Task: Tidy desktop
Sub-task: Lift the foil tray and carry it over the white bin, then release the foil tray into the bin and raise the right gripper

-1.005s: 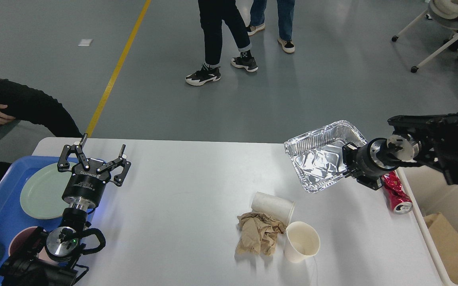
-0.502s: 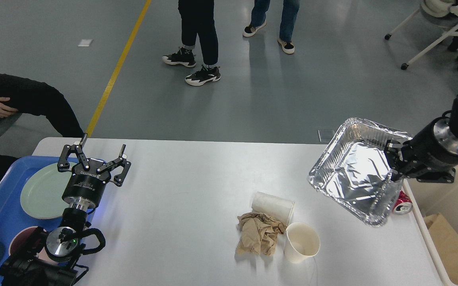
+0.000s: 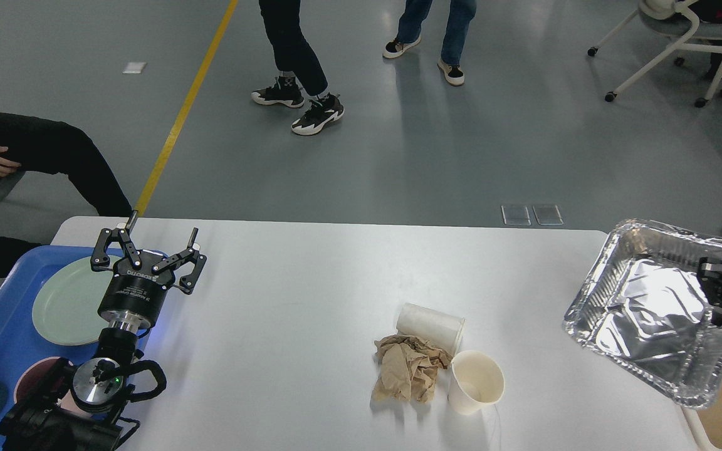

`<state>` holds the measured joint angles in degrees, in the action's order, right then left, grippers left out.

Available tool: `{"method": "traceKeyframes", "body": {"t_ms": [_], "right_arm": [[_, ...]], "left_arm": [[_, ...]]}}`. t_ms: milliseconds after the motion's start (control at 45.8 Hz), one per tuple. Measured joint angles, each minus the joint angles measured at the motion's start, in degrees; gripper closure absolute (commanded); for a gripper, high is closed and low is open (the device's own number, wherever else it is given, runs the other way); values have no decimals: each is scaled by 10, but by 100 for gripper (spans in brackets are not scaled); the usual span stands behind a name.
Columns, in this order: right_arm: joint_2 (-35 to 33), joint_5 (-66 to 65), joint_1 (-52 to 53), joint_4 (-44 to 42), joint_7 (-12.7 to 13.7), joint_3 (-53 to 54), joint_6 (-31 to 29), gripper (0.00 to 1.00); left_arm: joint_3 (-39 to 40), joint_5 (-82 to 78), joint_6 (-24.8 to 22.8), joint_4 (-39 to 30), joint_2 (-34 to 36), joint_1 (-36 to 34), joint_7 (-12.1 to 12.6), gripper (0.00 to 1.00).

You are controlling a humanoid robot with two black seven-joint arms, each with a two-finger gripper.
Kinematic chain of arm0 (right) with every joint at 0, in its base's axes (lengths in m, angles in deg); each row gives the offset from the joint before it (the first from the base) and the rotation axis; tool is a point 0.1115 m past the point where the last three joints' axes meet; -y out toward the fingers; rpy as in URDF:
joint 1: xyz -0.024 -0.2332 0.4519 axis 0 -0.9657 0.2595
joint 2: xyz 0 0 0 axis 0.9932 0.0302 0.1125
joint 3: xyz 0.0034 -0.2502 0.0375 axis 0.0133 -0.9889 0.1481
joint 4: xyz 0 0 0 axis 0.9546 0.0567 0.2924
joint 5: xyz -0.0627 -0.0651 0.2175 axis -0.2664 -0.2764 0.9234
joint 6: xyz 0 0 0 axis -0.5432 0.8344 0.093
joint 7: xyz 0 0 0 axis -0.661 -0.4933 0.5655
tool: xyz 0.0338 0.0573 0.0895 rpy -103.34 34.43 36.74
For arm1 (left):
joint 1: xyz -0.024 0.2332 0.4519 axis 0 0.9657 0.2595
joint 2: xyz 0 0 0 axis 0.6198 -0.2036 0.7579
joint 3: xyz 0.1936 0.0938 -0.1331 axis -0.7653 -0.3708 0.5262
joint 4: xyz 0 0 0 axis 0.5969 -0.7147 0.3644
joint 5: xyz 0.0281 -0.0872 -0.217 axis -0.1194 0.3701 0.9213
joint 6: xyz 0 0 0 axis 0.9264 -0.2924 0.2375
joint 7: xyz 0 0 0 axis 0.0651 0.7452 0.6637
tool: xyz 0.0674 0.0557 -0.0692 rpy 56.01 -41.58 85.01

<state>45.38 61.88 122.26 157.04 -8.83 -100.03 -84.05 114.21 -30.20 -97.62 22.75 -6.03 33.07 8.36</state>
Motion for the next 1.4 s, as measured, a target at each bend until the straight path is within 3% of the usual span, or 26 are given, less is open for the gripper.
{"method": "traceKeyframes", "body": {"t_ms": [218, 328, 590, 808, 1048, 1398], "right_arm": [[-91, -30, -96, -162, 0, 17, 3, 100], [-100, -30, -229, -281, -5, 84, 20, 100], [-88, -28, -540, -543, -5, 303, 39, 100], [-12, -23, -762, -732, -7, 426, 134, 100], [77, -20, -900, -857, -7, 471, 225, 100], [106, -14, -947, -873, -6, 476, 272, 100]], "left_arm": [[0, 0, 0, 0, 0, 0, 0, 3], [0, 0, 0, 0, 0, 0, 0, 3], [0, 0, 0, 0, 0, 1, 0, 3], [0, 0, 0, 0, 0, 1, 0, 3], [0, 0, 0, 0, 0, 0, 0, 3], [0, 0, 0, 0, 0, 0, 0, 3]]}}
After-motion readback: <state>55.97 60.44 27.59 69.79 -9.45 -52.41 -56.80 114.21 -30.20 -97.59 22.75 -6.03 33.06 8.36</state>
